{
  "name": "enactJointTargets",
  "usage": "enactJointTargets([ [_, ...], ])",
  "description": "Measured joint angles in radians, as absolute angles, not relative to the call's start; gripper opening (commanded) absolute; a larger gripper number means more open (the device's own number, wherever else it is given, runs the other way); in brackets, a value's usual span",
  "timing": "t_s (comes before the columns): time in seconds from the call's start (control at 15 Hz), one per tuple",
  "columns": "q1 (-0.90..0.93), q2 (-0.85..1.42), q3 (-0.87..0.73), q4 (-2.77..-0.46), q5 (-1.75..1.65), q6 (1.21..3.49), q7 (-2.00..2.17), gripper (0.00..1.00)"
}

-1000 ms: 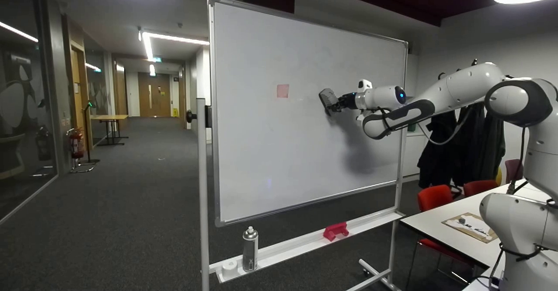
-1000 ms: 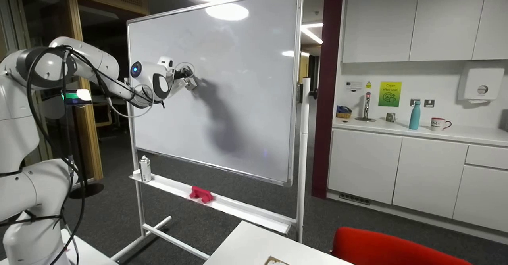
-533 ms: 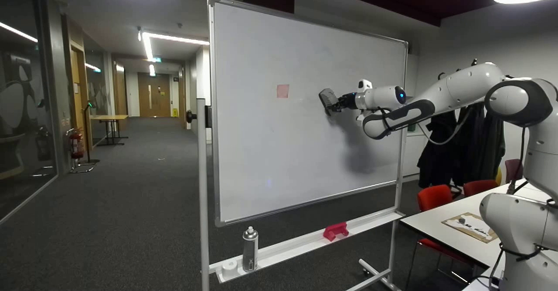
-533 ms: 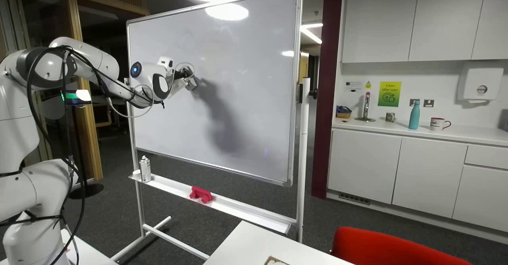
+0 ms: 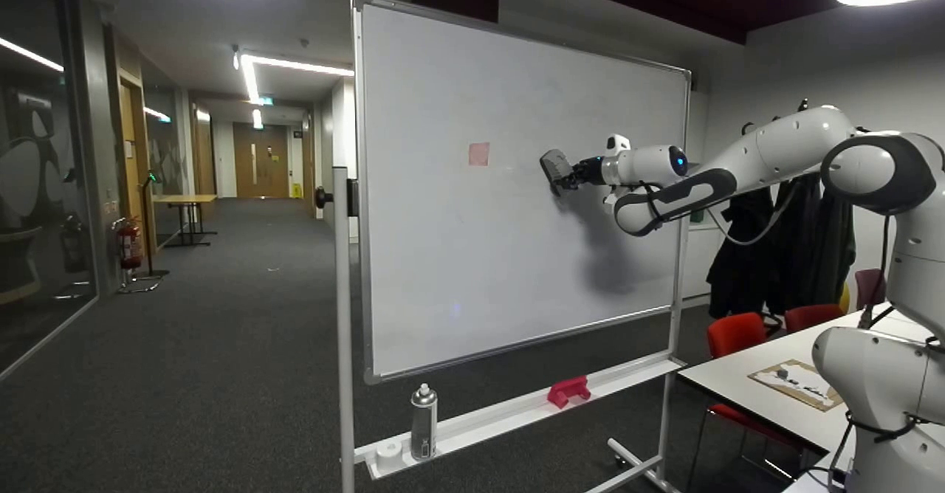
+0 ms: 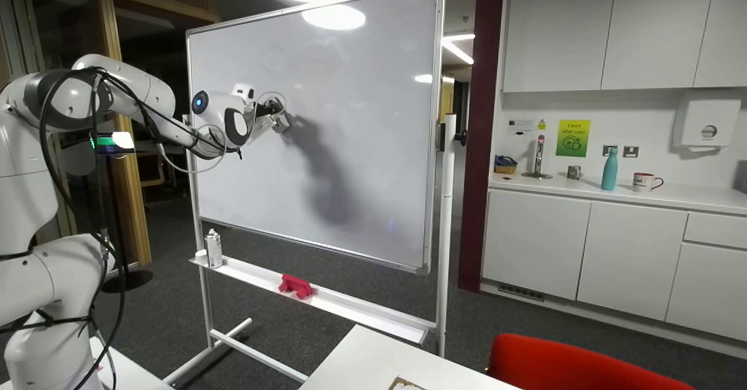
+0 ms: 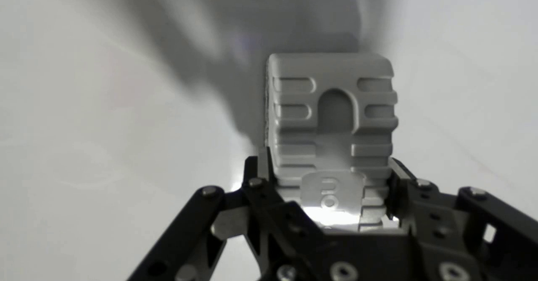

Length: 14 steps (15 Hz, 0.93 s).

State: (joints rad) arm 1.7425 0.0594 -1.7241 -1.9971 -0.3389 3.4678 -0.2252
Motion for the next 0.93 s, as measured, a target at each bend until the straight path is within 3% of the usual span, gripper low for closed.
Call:
enactJointTargets([
  [0.8, 1.742, 0.059, -1.724, -1.997, -0.339, 3.468, -0.225, 0.60],
  [0.87, 1.743, 0.059, -1.724, -1.997, -0.339, 3.468, -0.225, 0.35],
  [0.93, 1.743, 0.059, -1.724, -1.997, -0.339, 3.468, -0.225, 0.35],
])
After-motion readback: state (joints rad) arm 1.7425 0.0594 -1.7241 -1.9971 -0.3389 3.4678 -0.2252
